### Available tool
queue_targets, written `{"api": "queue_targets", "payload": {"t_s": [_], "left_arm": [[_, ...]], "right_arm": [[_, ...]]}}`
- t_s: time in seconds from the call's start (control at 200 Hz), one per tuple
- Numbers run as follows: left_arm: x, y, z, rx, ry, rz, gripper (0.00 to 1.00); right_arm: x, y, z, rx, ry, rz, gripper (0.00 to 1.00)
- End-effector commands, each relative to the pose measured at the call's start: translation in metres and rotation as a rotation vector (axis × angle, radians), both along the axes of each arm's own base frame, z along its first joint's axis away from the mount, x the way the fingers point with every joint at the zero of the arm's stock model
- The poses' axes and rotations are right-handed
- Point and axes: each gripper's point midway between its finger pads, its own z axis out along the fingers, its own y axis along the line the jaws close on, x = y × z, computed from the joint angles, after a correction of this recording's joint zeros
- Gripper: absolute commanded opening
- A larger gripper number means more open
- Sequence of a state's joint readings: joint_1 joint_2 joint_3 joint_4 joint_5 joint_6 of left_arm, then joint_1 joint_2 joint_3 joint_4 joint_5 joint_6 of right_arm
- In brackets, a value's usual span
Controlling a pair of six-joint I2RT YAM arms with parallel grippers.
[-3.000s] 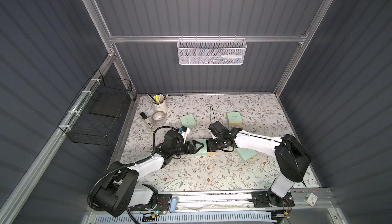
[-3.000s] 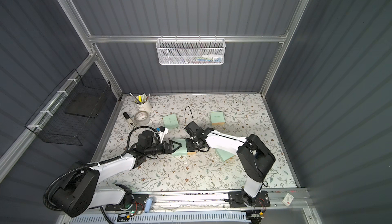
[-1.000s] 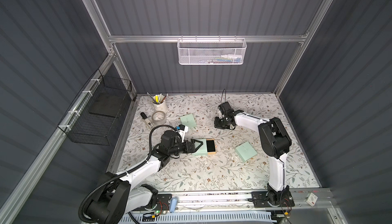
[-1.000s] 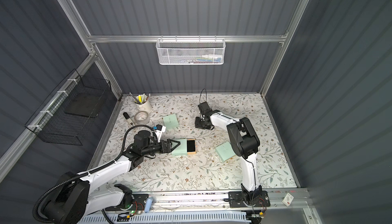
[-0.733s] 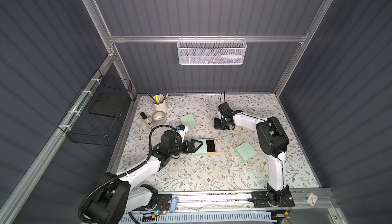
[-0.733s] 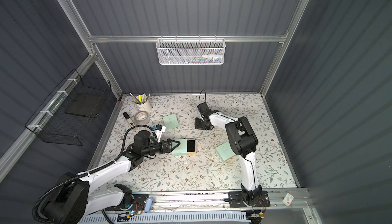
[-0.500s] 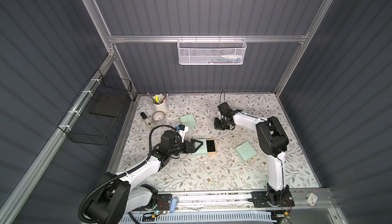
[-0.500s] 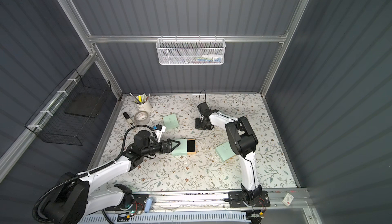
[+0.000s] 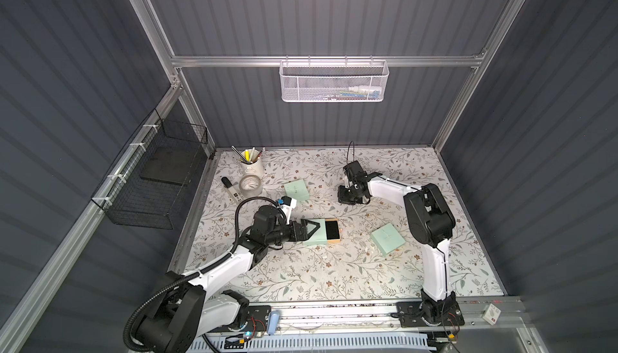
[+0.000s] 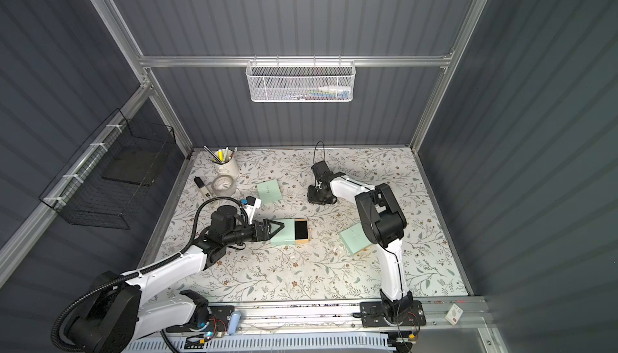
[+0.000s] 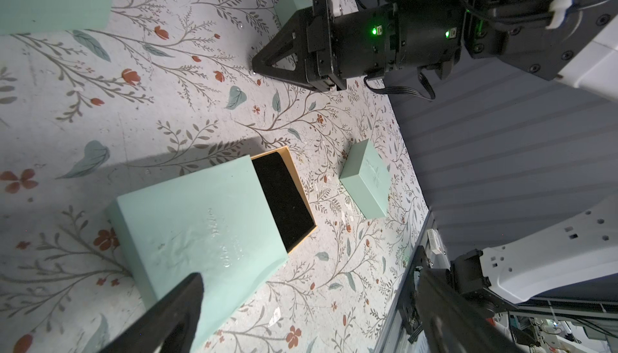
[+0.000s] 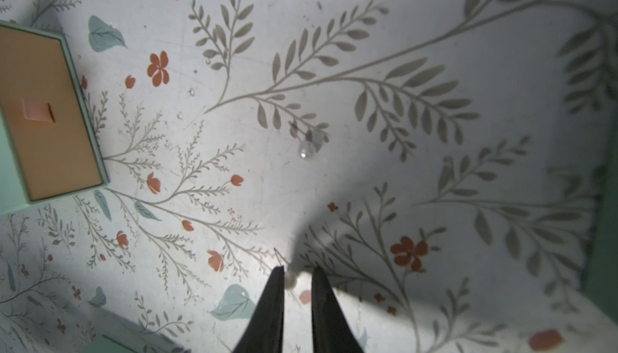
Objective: Take out the earrings from the drawer-style jewelry box
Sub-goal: Place the earring at the center of the board, then close the drawer of the jewelry box.
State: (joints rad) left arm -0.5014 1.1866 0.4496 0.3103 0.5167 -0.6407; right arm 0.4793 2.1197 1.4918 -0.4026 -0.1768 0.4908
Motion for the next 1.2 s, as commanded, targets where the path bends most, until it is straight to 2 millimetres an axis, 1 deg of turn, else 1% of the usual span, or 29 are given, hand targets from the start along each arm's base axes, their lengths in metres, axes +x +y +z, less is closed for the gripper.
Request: {"api": "queue_targets", "payload": {"t_s": [0.0,0.22,0.34,0.375,0.4,0.405,0.425,0.445,0.455,0.495,0.535,0.59,0.63,0.745,0.78,0.81,0.815,0.85,0.875,0.921,0.956,0.996,1.096,1.196], "left_arm": [[0.002,0.001,-0.001,0.005,0.003,0.008,1.0],[0.003,0.003,0.0,0.016,-0.001,0.016,1.0],[0.004,0.007,-0.001,0.041,0.0,0.035,1.0],[0.005,0.009,-0.001,0.053,-0.002,0.043,1.0],[0.005,0.011,-0.001,0.062,-0.006,0.053,1.0],[0.005,0.011,-0.001,0.064,-0.007,0.054,1.0],[0.005,0.013,-0.001,0.072,-0.006,0.061,1.0],[0.006,0.014,-0.001,0.078,-0.011,0.068,1.0],[0.006,0.015,0.0,0.081,-0.012,0.07,1.0],[0.005,0.017,0.0,0.094,-0.016,0.079,1.0],[0.005,0.02,0.0,0.104,-0.016,0.086,1.0],[0.005,0.022,-0.001,0.118,-0.014,0.092,1.0],[0.004,0.023,-0.003,0.126,-0.006,0.096,1.0],[0.003,0.024,-0.009,0.146,0.012,0.093,1.0],[0.003,0.024,-0.012,0.153,0.02,0.092,1.0],[0.003,0.024,-0.014,0.157,0.025,0.088,1.0],[0.003,0.024,-0.014,0.157,0.027,0.087,1.0],[0.003,0.023,-0.016,0.162,0.037,0.081,1.0],[0.002,0.022,-0.019,0.167,0.045,0.075,1.0],[0.003,0.021,-0.021,0.171,0.056,0.068,1.0],[0.004,0.02,-0.024,0.175,0.063,0.062,1.0],[0.005,0.018,-0.026,0.176,0.072,0.055,1.0],[0.006,0.011,-0.035,0.174,0.114,0.022,1.0],[0.007,0.006,-0.041,0.155,0.135,0.014,1.0]], "right_arm": [[0.005,0.003,0.007,0.01,-0.005,0.01,0.2],[0.007,0.007,0.027,0.041,-0.037,0.017,0.2],[0.005,0.007,0.05,0.067,-0.073,0.022,0.2],[0.003,0.007,0.061,0.081,-0.09,0.023,0.21],[0.0,0.006,0.065,0.087,-0.098,0.025,0.21],[0.0,0.006,0.07,0.093,-0.107,0.024,0.22],[-0.003,0.006,0.074,0.099,-0.115,0.025,0.22],[-0.004,0.004,0.076,0.101,-0.118,0.023,0.22],[-0.007,0.004,0.082,0.109,-0.127,0.025,0.22],[-0.017,0.0,0.089,0.12,-0.13,0.027,0.22],[-0.02,0.0,0.1,0.143,-0.164,0.027,0.23],[-0.035,-0.005,0.106,0.163,-0.168,0.028,0.23],[-0.044,-0.008,0.106,0.174,-0.162,0.029,0.23],[-0.079,-0.014,0.104,0.225,-0.128,0.035,0.25],[-0.091,-0.016,0.1,0.23,-0.119,0.035,0.27],[-0.097,-0.017,0.101,0.235,-0.118,0.036,0.28],[-0.1,-0.017,0.099,0.236,-0.113,0.037,0.29],[-0.11,-0.017,0.095,0.241,-0.099,0.044,0.31],[-0.115,-0.016,0.094,0.244,-0.096,0.047,0.33],[-0.131,-0.007,0.089,0.281,-0.057,0.083,0.37],[-0.138,-0.001,0.087,0.295,-0.044,0.1,0.41],[-0.147,0.006,0.08,0.305,-0.019,0.118,0.44],[-0.157,0.022,0.065,0.334,0.019,0.137,0.51],[-0.161,0.032,0.054,0.369,0.045,0.143,0.58]]}}
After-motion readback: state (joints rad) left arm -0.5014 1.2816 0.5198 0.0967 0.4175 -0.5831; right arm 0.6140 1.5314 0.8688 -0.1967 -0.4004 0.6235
